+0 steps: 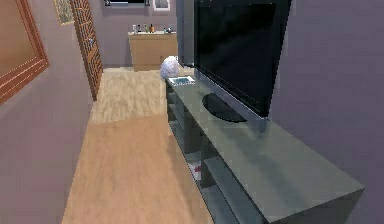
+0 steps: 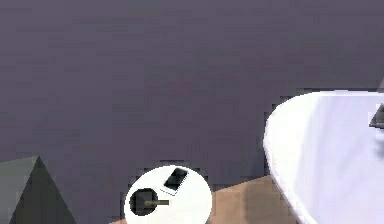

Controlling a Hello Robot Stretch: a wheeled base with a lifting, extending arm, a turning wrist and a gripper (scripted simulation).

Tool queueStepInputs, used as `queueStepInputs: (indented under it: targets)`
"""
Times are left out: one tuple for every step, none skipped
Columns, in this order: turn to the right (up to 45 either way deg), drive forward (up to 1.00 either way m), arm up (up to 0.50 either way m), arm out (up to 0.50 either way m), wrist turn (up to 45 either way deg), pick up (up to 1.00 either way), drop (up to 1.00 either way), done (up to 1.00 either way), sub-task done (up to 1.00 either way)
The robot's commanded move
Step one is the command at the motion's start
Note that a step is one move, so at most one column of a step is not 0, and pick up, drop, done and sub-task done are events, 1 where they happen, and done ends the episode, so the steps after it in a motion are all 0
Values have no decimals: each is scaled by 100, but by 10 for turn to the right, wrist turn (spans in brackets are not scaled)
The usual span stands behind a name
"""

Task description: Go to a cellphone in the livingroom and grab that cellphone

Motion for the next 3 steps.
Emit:
queueStepInputs:
  targets:
    - [0,0,50,0,0,0,0,0,0]
    - [0,0,10,0,0,0,0,0,0]
    - [0,0,0,38,0,0,0,0,0]
